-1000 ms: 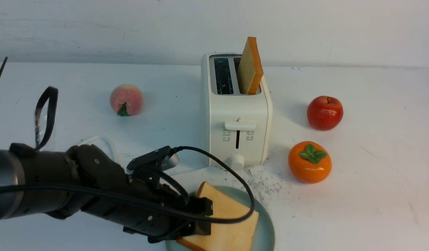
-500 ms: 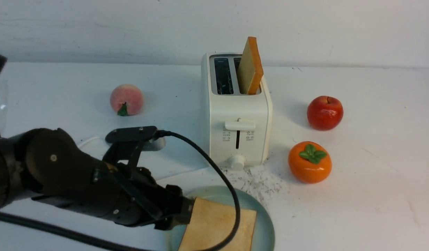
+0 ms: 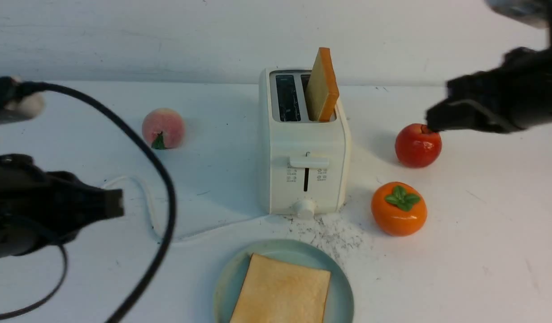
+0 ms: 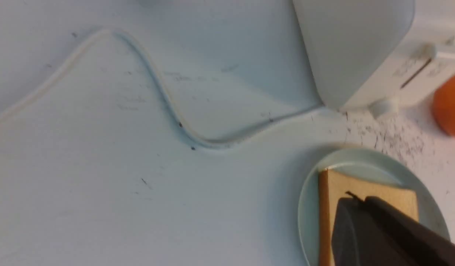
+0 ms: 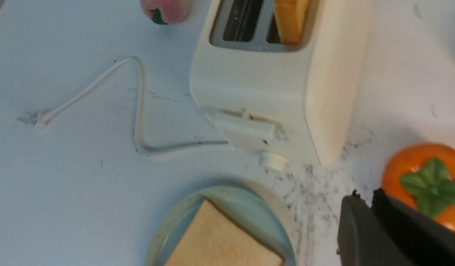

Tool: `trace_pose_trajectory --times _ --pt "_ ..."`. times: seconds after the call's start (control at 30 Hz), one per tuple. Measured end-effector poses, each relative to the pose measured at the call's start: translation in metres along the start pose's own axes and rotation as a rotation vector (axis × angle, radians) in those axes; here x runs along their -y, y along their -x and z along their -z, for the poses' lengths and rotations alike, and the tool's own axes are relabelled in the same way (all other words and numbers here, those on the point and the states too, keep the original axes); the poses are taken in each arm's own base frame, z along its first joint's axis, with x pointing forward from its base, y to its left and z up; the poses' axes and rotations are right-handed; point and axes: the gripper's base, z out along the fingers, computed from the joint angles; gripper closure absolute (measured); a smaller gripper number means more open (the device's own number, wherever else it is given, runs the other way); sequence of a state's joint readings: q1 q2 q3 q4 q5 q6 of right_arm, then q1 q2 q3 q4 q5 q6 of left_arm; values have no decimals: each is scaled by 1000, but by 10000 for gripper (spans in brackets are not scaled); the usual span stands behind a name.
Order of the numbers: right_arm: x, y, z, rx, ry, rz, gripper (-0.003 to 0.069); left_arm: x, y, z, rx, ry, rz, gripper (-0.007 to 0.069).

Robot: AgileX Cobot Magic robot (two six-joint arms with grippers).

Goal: Take toasted bread from bread machine on white table place on plate.
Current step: 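Grasp the toast slice in the toaster and pull it up out of the slot with the right gripper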

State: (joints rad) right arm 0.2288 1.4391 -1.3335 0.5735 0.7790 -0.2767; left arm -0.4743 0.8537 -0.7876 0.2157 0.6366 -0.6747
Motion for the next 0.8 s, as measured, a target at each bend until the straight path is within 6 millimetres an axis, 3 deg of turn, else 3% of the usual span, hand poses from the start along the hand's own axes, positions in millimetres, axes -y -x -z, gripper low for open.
trace_pose_trajectory --times 0.13,0.3,0.47,0.53,0.6,0.63,0.73,0.8 --pt "-2 20 -42 -14 0 7 500 -8 -1 20 34 27 6 638" --pt "-2 50 -100 -12 -7 37 291 -16 -8 35 7 70 20 638" --pt "7 61 -134 0 -18 17 203 -18 -11 36 -17 89 26 638" --pt "11 63 -146 4 -22 19 204 -19 -12 36 -32 97 31 638" --pt "14 65 -156 3 -22 19 277 -20 -13 36 -48 105 35 638" --pt "14 66 -156 3 -20 21 352 -20 -14 37 -52 108 35 638" --pt "8 73 -146 1 -15 43 564 -20 -14 37 -58 113 35 638" --pt "0 81 -127 9 -13 72 579 -20 -14 37 -59 112 36 638"
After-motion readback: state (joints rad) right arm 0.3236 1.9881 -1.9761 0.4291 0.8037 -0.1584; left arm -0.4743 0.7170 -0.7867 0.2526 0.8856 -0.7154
